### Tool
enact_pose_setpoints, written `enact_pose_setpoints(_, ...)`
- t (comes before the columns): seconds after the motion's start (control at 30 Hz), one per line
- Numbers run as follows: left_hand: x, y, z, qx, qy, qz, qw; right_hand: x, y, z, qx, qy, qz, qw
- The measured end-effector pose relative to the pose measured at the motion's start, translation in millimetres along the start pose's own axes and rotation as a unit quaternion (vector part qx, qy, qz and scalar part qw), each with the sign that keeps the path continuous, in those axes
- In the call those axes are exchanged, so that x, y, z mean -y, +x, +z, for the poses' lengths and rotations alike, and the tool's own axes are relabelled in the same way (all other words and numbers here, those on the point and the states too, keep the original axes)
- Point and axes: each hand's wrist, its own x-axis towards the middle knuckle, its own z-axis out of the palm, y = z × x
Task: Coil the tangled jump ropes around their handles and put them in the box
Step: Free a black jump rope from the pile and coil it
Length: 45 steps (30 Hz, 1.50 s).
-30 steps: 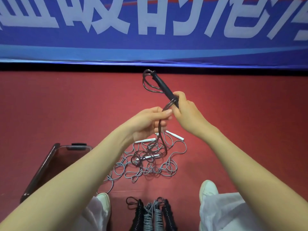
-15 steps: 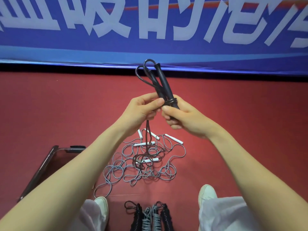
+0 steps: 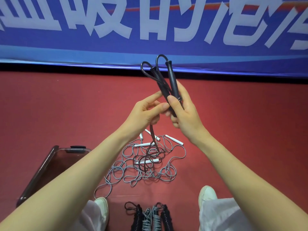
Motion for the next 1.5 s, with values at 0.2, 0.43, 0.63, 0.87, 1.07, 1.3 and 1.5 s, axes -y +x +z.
enact_pose_setpoints(0.2, 5.2, -2.2, -9.8, 0.068, 0.040, -0.055, 0.995, 3.8, -1.3, -7.0, 0.001, -0.015, -0.017, 1.000)
enact_pose_setpoints(0.43, 11.9, -2.9, -55.6, 0.162, 0.190, -0.111, 0.962, 21.4, -12.7, -27.8, 0.210, -0.073, 0.032, 0.974)
enact_pose_setpoints(0.63, -1.5, -3.3, -71.3, 0.231, 0.264, -0.105, 0.931, 20.2, -20.8, -23.6, 0.370, -0.320, 0.116, 0.864)
enact_pose_setpoints(0.87, -14.1, 1.2, -60.6, 0.264, 0.240, -0.184, 0.916, 19.2, -31.4, -20.8, 0.435, -0.352, 0.188, 0.807)
enact_pose_setpoints(1.07, -16.1, 2.0, -20.7, 0.105, 0.449, -0.042, 0.886, -8.2, -22.7, -20.0, 0.258, -0.647, 0.138, 0.704)
enact_pose_setpoints(1.3, -5.5, -9.4, 20.8, 0.026, 0.115, -0.132, 0.984, -21.7, 2.2, -32.7, 0.046, -0.624, 0.009, 0.780)
enact_pose_setpoints(1.5, -7.1, 0.2, 6.0, 0.042, -0.052, -0.169, 0.983, -12.5, 5.7, -38.5, 0.013, -0.385, -0.002, 0.923)
